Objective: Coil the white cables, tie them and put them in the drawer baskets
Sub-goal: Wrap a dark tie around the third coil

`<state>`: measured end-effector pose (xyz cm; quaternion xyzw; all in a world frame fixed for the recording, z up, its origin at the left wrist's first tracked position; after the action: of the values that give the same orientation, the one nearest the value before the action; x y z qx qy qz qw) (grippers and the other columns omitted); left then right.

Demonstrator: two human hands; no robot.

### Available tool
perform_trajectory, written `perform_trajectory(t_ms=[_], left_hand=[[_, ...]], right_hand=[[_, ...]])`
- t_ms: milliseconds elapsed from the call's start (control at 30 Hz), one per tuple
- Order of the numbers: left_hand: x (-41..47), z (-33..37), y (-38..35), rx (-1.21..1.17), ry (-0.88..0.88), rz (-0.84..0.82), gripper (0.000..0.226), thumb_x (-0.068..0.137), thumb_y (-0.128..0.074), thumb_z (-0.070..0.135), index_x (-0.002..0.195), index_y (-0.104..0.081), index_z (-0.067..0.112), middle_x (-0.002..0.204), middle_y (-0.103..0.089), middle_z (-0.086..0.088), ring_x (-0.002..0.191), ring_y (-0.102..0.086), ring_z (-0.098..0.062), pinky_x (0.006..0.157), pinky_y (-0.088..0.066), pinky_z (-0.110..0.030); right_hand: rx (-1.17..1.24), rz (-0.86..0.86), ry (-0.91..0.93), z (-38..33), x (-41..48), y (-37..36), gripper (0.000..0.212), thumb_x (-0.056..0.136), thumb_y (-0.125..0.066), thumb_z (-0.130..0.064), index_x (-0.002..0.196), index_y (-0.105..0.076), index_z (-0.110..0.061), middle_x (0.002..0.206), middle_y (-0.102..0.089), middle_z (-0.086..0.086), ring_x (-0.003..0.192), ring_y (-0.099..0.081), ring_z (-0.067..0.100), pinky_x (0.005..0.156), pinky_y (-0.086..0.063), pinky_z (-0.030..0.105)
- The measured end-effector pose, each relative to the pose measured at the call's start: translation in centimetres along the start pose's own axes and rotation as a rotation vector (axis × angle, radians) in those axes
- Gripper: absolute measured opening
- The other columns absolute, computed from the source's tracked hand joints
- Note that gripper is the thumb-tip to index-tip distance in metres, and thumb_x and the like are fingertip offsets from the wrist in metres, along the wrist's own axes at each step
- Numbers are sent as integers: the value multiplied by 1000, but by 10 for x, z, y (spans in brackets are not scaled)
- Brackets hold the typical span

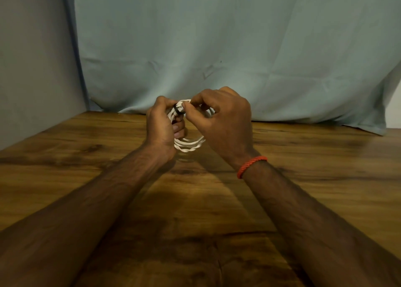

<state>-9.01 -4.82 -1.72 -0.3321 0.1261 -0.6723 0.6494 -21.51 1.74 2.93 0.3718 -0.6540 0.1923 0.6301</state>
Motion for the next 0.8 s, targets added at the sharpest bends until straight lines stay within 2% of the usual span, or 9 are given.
perform_trajectory(t_ms=[100, 333, 433, 533, 600, 700, 800], left_hand=[[1, 3, 0, 8, -25, -9, 26, 91, -43, 25, 70, -52, 12, 45, -43, 7, 35, -26, -5, 34, -21, -17], [-12, 13, -10, 63, -123, 61, 27, 90, -46, 18, 64, -50, 15, 48, -46, 2, 35, -29, -7, 37, -21, -15], [-19, 17, -15, 127, -207, 104, 35, 92, -45, 11, 58, -51, 17, 48, -43, 1, 37, -30, -9, 39, -22, -17], [-24, 16, -19, 163, -258, 105, 52, 95, -44, 7, 46, -51, 23, 44, -41, 7, 38, -33, -7, 39, -24, -17], [-26, 15, -19, 191, -282, 113, 54, 95, -45, 4, 45, -51, 23, 44, -41, 8, 41, -35, -7, 42, -25, -20], [-24, 15, -17, 254, -292, 139, 38, 94, -46, 5, 58, -51, 17, 46, -45, 4, 42, -37, -10, 40, -27, -20], [-21, 14, -13, 273, -277, 156, 31, 93, -48, 7, 63, -53, 17, 50, -47, 3, 46, -40, -12, 41, -28, -20]], right_hand=[[24, 1, 80, -2, 1, 1, 21, 89, -71, -31, 75, -72, -15, 69, -68, -5, 70, -59, 20, 60, -46, 41], [-122, -13, 322, -13, 6, 8, 22, 95, -68, -24, 78, -68, -11, 74, -66, 1, 73, -55, 23, 56, -44, 43], [-192, -1, 431, -16, 5, 8, 19, 95, -66, -18, 78, -68, -10, 76, -67, 3, 73, -57, 24, 51, -45, 43], [-198, 4, 496, -18, 4, 6, 20, 92, -68, -15, 73, -65, -10, 70, -65, 4, 67, -56, 26, 48, -44, 42], [-142, -38, 454, -17, 5, 4, 21, 88, -71, -17, 70, -63, -10, 65, -63, 4, 63, -55, 26, 50, -44, 42], [-37, -94, 289, -10, 7, 2, 21, 81, -78, -23, 70, -64, -10, 62, -64, 1, 57, -58, 22, 53, -48, 41], [75, -128, 148, -2, 7, 2, 18, 80, -80, -24, 77, -67, -11, 66, -68, -4, 59, -64, 14, 57, -53, 42]])
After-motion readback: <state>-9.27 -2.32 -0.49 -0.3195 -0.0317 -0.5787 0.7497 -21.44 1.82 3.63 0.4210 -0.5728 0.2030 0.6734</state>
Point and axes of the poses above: each hand's wrist, its own x-axis towards the middle knuckle, its own y-axis out of the back of the hand, z = x × y, the point moved 4 cm from there along x, towards the middle knuckle
